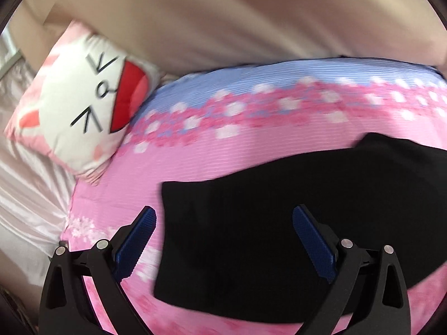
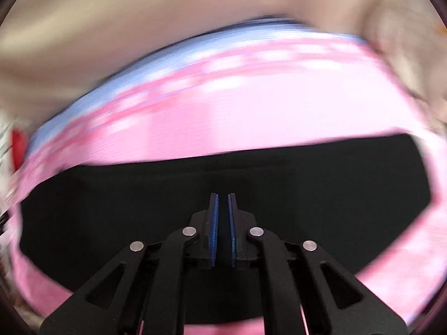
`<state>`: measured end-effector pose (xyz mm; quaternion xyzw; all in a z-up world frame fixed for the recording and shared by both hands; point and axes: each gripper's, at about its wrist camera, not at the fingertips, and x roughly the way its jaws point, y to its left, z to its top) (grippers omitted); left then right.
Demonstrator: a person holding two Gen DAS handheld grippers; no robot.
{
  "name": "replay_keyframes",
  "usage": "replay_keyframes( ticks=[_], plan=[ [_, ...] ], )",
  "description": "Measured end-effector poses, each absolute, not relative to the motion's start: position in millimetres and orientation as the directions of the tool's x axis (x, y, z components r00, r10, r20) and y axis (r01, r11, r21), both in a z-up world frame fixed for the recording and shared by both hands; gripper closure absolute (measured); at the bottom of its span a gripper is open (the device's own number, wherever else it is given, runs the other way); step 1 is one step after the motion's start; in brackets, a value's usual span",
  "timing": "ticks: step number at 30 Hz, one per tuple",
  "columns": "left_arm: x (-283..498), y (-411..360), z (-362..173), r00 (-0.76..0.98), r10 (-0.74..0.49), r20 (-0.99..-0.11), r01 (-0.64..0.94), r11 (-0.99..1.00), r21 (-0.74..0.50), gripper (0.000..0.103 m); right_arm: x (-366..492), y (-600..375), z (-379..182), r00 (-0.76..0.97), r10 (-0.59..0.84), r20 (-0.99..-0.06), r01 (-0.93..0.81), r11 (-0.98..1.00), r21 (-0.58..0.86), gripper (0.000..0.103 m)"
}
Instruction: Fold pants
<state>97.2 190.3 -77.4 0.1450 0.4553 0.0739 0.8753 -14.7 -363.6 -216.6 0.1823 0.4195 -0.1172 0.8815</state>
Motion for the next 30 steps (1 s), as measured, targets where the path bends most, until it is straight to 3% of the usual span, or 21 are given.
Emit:
replay_keyframes(
  ticks=[5, 8, 15, 16, 19, 21, 22, 24, 25, 26, 27, 28, 30],
  plan=[
    [81, 101, -76, 0.567, 0.223, -0.793, 0.066, 0.947, 0.314, 0.006, -40, -512, -230, 0.566, -0.181, -0.805, 0.513, 0.841, 0.172, 0.093],
    [77, 41, -76, 0.563, 0.185, -0.806, 0.113, 0.948, 0.297, 0.006, -20, -555, -247, 0.579, -0.073, -0.812, 0.433, 0.872, 0.230, 0.093],
    [68, -72, -66, 0.583, 0.139, -0.800, 0.185, 0.937, 0.297, 0.006, 7, -549, -260, 0.580, 0.062, -0.812, 0.253, 0.934, 0.252, 0.092],
    [65, -84, -64, 0.587, 0.140, -0.797, 0.187, 0.935, 0.302, 0.006, 5, -552, -258, 0.598, 0.075, -0.798, 0.240, 0.933, 0.268, 0.087],
    [60, -102, -60, 0.593, 0.153, -0.790, 0.182, 0.931, 0.318, 0.006, -5, -560, -248, 0.647, 0.065, -0.760, 0.233, 0.932, 0.278, 0.040],
    [59, -110, -60, 0.592, 0.163, -0.789, 0.174, 0.930, 0.323, 0.006, -6, -564, -247, 0.656, 0.099, -0.748, 0.193, 0.936, 0.294, 0.042],
    [60, -109, -61, 0.590, 0.166, -0.790, 0.171, 0.931, 0.323, 0.006, -5, -565, -248, 0.655, 0.122, -0.746, 0.172, 0.937, 0.305, 0.051],
    [61, -116, -62, 0.585, 0.173, -0.792, 0.166, 0.931, 0.326, 0.006, -1, -562, -254, 0.642, 0.159, -0.750, 0.129, 0.942, 0.311, 0.054],
    [62, -118, -62, 0.584, 0.175, -0.792, 0.166, 0.930, 0.327, 0.006, 1, -560, -257, 0.636, 0.171, -0.753, 0.110, 0.945, 0.307, 0.060],
    [63, -121, -61, 0.586, 0.176, -0.791, 0.166, 0.930, 0.329, 0.006, 4, -557, -261, 0.627, 0.183, -0.758, 0.094, 0.947, 0.306, 0.080],
    [63, -125, -61, 0.588, 0.178, -0.789, 0.166, 0.929, 0.332, 0.006, 8, -553, -266, 0.610, 0.188, -0.769, 0.080, 0.952, 0.297, 0.088],
    [64, -127, -60, 0.589, 0.181, -0.787, 0.166, 0.927, 0.337, 0.006, 6, -550, -265, 0.612, 0.185, -0.768, 0.065, 0.957, 0.282, 0.095],
    [65, -130, -59, 0.593, 0.196, -0.781, 0.162, 0.921, 0.354, 0.006, 0, -549, -251, 0.656, 0.178, -0.733, 0.045, 0.961, 0.273, 0.096]
  ],
)
